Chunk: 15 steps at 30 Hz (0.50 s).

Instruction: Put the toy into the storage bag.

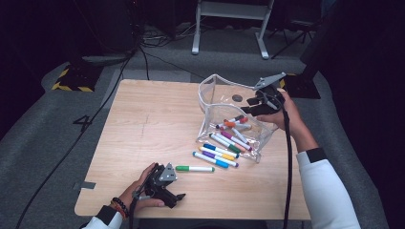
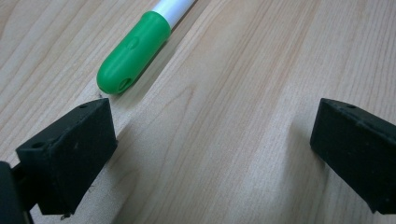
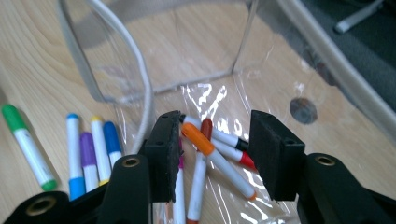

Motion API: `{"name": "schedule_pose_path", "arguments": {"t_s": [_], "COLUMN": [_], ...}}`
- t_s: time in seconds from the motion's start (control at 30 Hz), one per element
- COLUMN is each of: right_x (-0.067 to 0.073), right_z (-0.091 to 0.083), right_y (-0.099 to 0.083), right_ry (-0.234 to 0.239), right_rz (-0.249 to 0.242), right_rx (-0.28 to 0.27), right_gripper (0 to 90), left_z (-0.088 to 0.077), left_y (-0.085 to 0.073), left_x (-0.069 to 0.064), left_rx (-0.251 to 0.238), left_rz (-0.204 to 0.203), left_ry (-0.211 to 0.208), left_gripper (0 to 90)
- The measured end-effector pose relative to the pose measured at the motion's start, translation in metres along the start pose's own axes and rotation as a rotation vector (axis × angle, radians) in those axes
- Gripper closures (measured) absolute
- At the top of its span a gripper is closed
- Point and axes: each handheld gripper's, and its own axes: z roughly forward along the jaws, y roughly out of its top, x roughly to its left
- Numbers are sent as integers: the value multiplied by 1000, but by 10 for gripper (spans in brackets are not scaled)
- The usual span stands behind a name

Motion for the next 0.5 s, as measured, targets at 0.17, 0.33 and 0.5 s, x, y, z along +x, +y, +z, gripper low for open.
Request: {"name": "schedule_pose_path", "arguments": {"t_s": [0.17,0.33,0.5], "right_x": [1,13,42], "right_z": [-25,-49,-68], "right_y": [-9,-25,-43], "right_ry": [-14,15,52], "right_rz": [16,21,-38], "right_rx": [-90,-196,-270], "right_gripper": [451,424,411], "left_z": [-2,-4,-6], "left_y": [-1,-4,-6], "left_x": [1,5,9], "left_rx": [2,4,2], "left_rz": [-8,-22,-32], "left_ry": [10,23,31], "left_gripper": [5,5,5]}}
